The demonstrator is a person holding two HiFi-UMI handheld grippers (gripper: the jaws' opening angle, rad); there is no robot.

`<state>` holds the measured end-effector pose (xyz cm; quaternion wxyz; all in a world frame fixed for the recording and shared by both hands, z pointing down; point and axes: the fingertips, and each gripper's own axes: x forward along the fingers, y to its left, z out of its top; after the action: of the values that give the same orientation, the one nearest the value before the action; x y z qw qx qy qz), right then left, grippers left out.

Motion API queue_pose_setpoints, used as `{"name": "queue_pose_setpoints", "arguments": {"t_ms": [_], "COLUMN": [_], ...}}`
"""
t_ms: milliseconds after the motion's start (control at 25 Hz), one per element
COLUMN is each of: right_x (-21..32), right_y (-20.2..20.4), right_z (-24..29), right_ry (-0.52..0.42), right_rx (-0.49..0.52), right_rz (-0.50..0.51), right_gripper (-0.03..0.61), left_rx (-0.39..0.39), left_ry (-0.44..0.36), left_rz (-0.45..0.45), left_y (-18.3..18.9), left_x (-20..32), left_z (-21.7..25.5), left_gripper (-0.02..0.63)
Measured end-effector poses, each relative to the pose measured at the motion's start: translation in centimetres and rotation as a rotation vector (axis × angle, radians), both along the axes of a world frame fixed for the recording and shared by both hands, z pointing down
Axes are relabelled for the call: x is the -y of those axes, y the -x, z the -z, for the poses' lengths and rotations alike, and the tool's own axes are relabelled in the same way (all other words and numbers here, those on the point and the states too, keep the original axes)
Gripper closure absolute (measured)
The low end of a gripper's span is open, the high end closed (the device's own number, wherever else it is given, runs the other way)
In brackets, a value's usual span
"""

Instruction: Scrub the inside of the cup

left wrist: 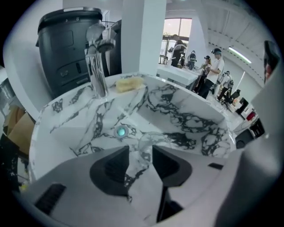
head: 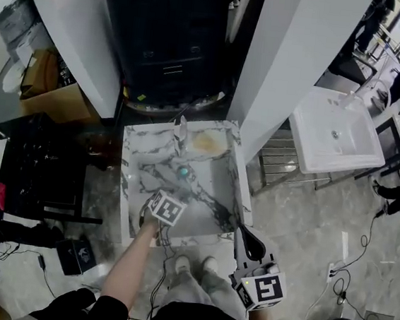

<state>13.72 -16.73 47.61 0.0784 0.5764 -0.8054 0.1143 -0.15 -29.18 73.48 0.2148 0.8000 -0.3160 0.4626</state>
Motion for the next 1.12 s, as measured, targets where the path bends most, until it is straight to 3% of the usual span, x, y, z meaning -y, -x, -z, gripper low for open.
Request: {"name": "queue_pose_setpoints", "arguments": {"t_ms": [240, 440, 680, 840, 920, 1120], "right_x": [0.9, 1.7, 2.6, 4.1, 5.7, 11.8], "right_y": [0.7, 1.5, 2.3, 1.9, 2.0, 2.9], "right_z": [-0.7, -0.9, -1.6, -2.1, -1.7, -1.5], "right_ry": [0.020, 0.027, 0.050, 0.035, 0.008, -0.042], "right_rx": [0.002, 0.001, 0.006, 0.008, -0.015, -0.218], "right_rz": [0.002, 0.018, 0.036, 0.046, 0.088, 0.264], "right_gripper": [0.571, 0.571, 0.571, 0.571, 0.571, 0.564], "left_rx": [0.084, 0.118, 0.056, -0.069, -0.196, -0.472], "left_ry": [0.042, 0.064, 0.073, 0.050, 0.039, -0.054], "left_rz": [-0.043, -0.056, -0.023, 0.107, 0.188, 0.356], "left_y": [-0.5, -0.3, 0.8, 3.5, 4.4, 7.1], "left_x": [0.1, -0.4, -1.4, -1.7, -1.7, -2.2], "left_z": [-1.5, -2.0, -1.5, 0.5, 2.8, 9.5], "left_gripper": [0.578, 0.581, 0.586, 0.588, 0.588, 0.587]}}
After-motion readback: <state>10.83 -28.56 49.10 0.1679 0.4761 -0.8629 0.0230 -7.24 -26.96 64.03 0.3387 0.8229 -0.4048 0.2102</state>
